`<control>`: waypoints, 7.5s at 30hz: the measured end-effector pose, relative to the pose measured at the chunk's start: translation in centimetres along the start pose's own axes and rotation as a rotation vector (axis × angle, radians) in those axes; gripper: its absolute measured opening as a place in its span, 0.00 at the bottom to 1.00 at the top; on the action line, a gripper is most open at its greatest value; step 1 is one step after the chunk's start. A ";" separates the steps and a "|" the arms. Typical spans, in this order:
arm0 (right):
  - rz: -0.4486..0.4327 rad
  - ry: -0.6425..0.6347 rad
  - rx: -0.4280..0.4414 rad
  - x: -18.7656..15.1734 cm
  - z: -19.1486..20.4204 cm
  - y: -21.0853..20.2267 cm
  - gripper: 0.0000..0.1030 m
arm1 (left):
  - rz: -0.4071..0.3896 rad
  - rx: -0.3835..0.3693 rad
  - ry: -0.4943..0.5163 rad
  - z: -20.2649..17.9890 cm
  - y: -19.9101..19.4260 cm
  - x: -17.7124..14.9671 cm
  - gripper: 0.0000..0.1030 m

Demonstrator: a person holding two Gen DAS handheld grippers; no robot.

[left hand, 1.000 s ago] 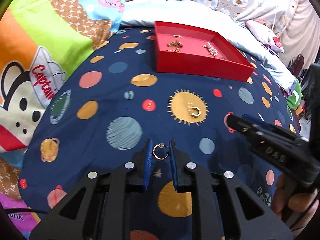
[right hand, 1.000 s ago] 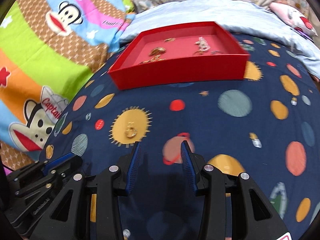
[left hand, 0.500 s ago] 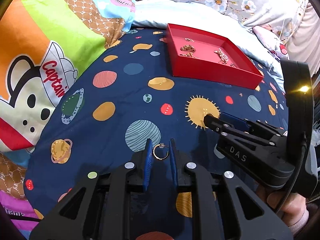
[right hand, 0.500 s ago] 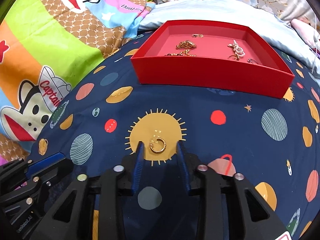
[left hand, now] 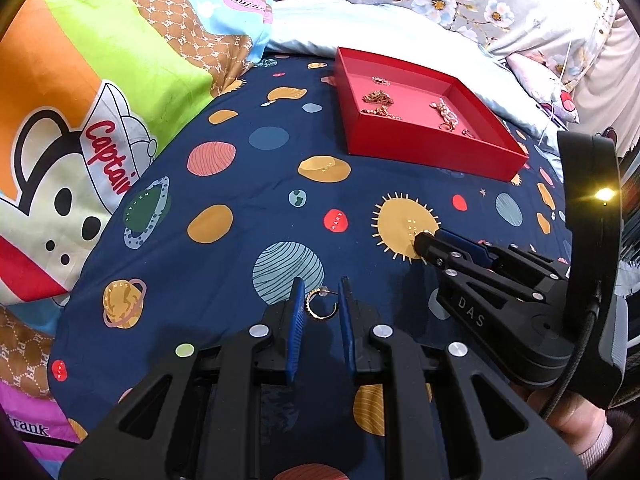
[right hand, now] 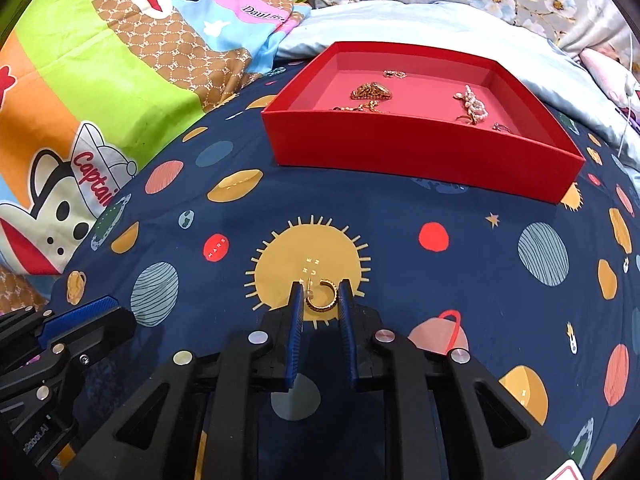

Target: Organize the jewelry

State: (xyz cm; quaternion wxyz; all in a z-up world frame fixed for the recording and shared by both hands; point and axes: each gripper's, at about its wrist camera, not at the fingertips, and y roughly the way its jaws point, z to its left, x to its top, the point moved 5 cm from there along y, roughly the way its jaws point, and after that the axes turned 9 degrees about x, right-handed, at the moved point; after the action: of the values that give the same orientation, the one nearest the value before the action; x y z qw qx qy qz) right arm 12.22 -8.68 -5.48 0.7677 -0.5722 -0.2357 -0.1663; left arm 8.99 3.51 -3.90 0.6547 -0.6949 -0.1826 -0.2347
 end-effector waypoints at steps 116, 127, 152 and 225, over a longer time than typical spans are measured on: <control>-0.253 0.206 -0.138 13.1 -13.0 -6.4 0.64 | -0.175 0.066 0.067 -10.3 4.4 19.5 0.53; -0.253 0.231 -0.215 8.3 -10.7 -10.1 0.72 | -0.204 0.123 0.129 -10.5 0.6 14.6 0.58; -0.280 0.228 -0.273 3.4 -7.3 -14.5 0.83 | -0.226 0.208 0.062 -6.9 -4.6 9.3 0.89; -0.294 0.229 -0.247 1.7 -6.0 -15.6 0.83 | -0.234 0.251 0.053 -5.9 -6.4 7.8 0.93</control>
State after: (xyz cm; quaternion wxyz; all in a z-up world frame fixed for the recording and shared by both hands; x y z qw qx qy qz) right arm 6.44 -18.92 6.51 0.6810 -0.5989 -0.2056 -0.3678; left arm 11.34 -2.33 5.99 0.7091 -0.5754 -0.2728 -0.3027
